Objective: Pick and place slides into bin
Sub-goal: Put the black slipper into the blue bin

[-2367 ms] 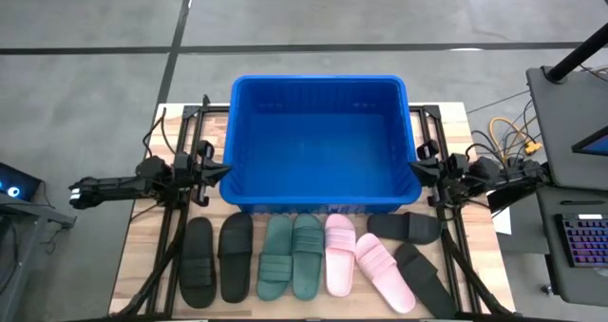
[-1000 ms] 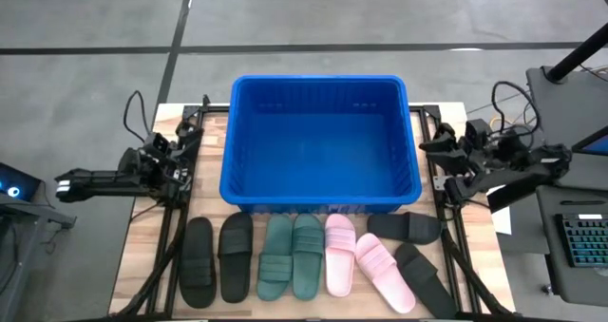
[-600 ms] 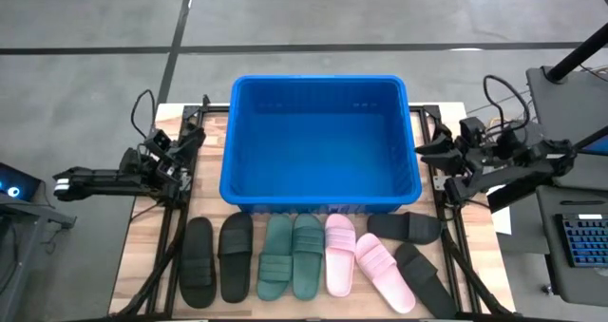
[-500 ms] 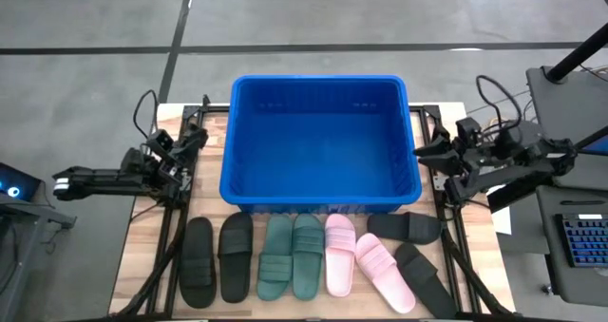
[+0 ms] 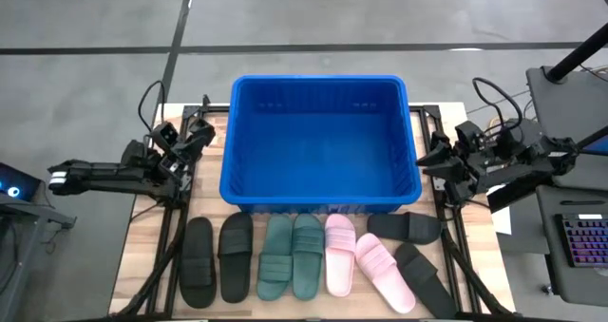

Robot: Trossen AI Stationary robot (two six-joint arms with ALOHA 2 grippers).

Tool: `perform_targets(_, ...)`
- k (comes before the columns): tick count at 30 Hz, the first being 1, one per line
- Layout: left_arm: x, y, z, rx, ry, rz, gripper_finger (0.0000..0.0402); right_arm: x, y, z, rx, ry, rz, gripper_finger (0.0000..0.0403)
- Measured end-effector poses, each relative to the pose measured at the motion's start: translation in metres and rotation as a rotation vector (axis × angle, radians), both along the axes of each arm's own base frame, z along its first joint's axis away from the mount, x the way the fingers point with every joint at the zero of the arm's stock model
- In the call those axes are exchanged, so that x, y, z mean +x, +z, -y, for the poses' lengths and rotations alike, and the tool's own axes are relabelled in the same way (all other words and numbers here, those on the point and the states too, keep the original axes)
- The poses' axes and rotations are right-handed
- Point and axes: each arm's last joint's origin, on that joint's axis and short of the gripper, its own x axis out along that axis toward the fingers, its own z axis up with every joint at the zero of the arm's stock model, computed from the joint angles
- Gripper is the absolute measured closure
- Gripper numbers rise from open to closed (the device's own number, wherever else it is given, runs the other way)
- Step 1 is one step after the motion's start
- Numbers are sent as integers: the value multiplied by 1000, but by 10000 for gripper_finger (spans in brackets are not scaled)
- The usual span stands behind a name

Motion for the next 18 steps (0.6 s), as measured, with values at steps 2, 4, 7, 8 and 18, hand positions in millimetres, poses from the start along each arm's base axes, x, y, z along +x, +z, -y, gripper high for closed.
perform_targets(2, 4, 4, 0, 16, -19, -8, 233, -2, 2, 0, -1, 0, -8, 255)
perform_targets(4, 10, 7, 0, 18, -24, -18, 233, -3, 3, 1, 4, 0, -19, 254)
perform_targets(7, 16, 7, 0, 17, -24, -38, 233, -6, 5, 2, 1, -10, -30, 257)
perform_targets(8, 18, 8, 0, 17, -24, -41, 233, -7, 6, 2, 3, -18, -35, 258)
perform_targets(18, 28, 6, -1, 61, 18, -84, 233, 4, 13, 1, 205, -62, -166, 264)
